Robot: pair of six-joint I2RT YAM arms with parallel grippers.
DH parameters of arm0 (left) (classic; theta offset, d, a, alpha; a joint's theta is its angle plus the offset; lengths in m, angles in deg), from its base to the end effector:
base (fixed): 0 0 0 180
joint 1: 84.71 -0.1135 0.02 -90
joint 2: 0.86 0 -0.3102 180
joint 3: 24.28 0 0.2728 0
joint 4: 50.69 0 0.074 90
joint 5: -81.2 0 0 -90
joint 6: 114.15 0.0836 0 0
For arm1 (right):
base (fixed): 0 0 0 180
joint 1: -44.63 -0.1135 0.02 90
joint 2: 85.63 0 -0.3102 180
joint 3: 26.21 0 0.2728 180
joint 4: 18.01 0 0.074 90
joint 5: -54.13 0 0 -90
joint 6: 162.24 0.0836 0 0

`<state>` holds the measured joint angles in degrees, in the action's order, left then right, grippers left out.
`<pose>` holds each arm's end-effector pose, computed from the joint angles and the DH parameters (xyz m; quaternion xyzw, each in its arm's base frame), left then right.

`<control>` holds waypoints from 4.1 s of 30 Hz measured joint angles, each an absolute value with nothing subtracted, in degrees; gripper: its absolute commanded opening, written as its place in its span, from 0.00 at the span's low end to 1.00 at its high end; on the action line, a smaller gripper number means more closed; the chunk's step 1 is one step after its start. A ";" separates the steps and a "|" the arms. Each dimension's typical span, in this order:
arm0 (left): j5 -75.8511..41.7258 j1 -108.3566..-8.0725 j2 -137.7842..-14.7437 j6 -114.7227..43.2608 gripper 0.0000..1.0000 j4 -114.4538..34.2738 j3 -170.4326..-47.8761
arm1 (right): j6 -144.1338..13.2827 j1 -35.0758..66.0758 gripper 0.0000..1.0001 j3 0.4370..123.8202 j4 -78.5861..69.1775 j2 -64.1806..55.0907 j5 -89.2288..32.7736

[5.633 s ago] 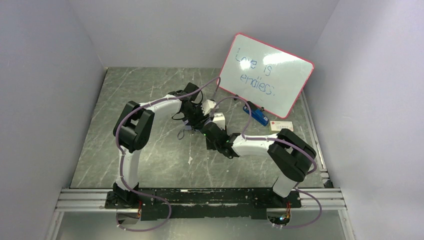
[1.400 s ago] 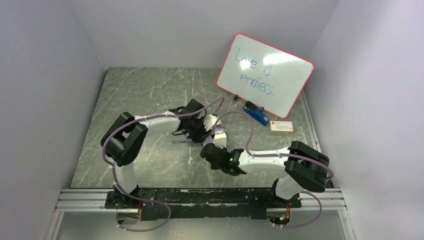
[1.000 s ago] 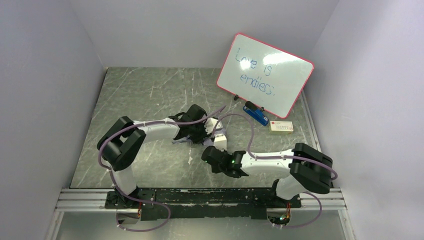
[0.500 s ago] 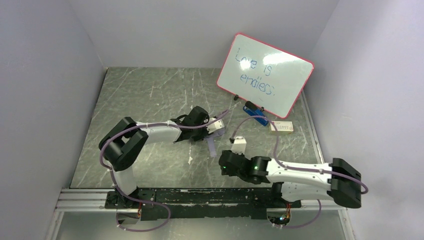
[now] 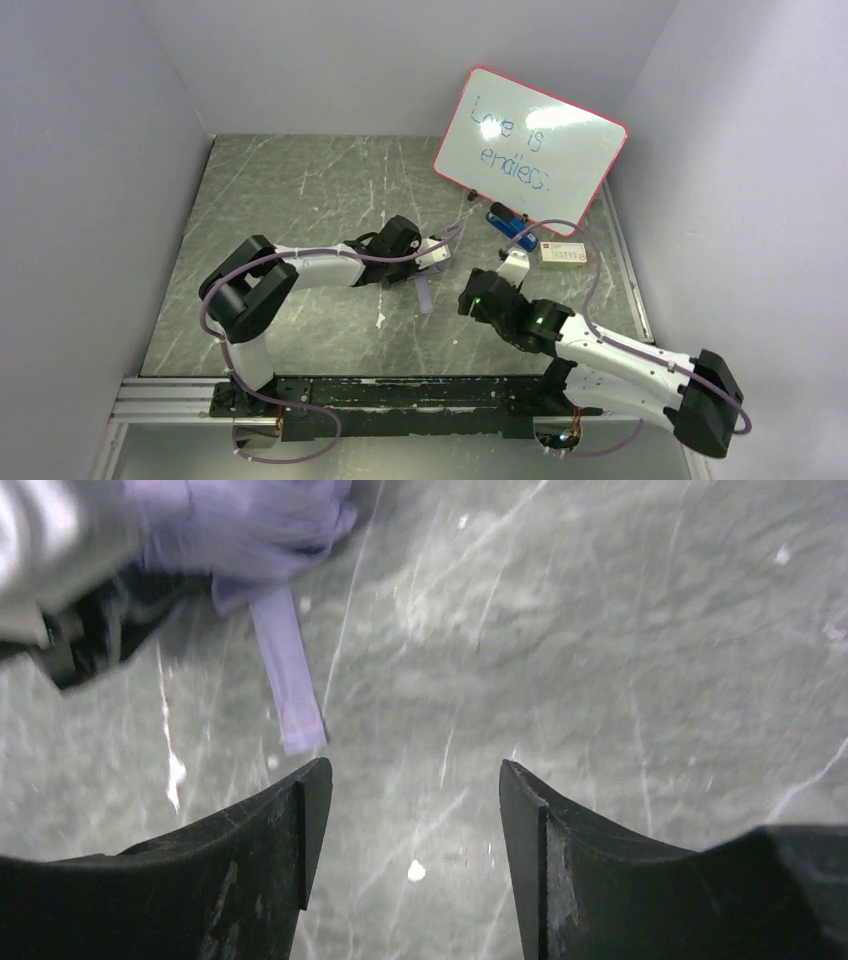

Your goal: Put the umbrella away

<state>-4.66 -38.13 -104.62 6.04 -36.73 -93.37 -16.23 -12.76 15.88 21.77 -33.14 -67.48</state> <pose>0.2946 -0.3025 0.1415 0.5705 0.7408 -0.0169 0.3542 0.1406 0.1385 0.1988 0.0819 0.9057 0.1333 0.3939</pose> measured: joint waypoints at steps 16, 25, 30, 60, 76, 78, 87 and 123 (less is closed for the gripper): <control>-2.63 -37.43 -104.60 6.74 0.05 -38.57 -92.53 | -41.70 25.12 1.00 30.55 9.31 -13.36 -44.43; 0.30 -36.51 -104.65 8.12 0.05 -41.25 -91.29 | -62.52 26.54 0.96 30.42 -10.82 -7.00 -37.28; 4.61 -34.74 -104.91 9.67 0.05 -44.53 -89.78 | -78.63 30.67 0.98 39.22 -10.56 2.56 -18.35; 21.02 -27.39 -108.10 20.03 0.05 -63.05 -81.87 | -139.18 20.62 0.95 70.52 42.77 29.09 15.18; 22.09 -26.78 -108.12 20.88 0.05 -63.79 -81.15 | -138.61 17.47 0.78 69.39 38.45 32.50 7.64; 22.16 -26.74 -108.12 20.86 0.05 -63.79 -81.13 | -138.50 17.51 0.72 68.84 37.70 32.50 7.18; 22.51 -26.65 -108.03 21.13 0.07 -63.68 -81.06 | -135.85 17.25 0.36 67.00 33.73 32.35 5.89; 1.13 -57.53 -67.82 6.28 0.74 -32.95 -71.84 | -126.30 12.97 0.08 56.21 18.19 25.22 -5.30</control>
<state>1.13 -57.53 -67.82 6.28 -32.95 -71.84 -126.30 12.97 56.21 18.19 25.22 -5.30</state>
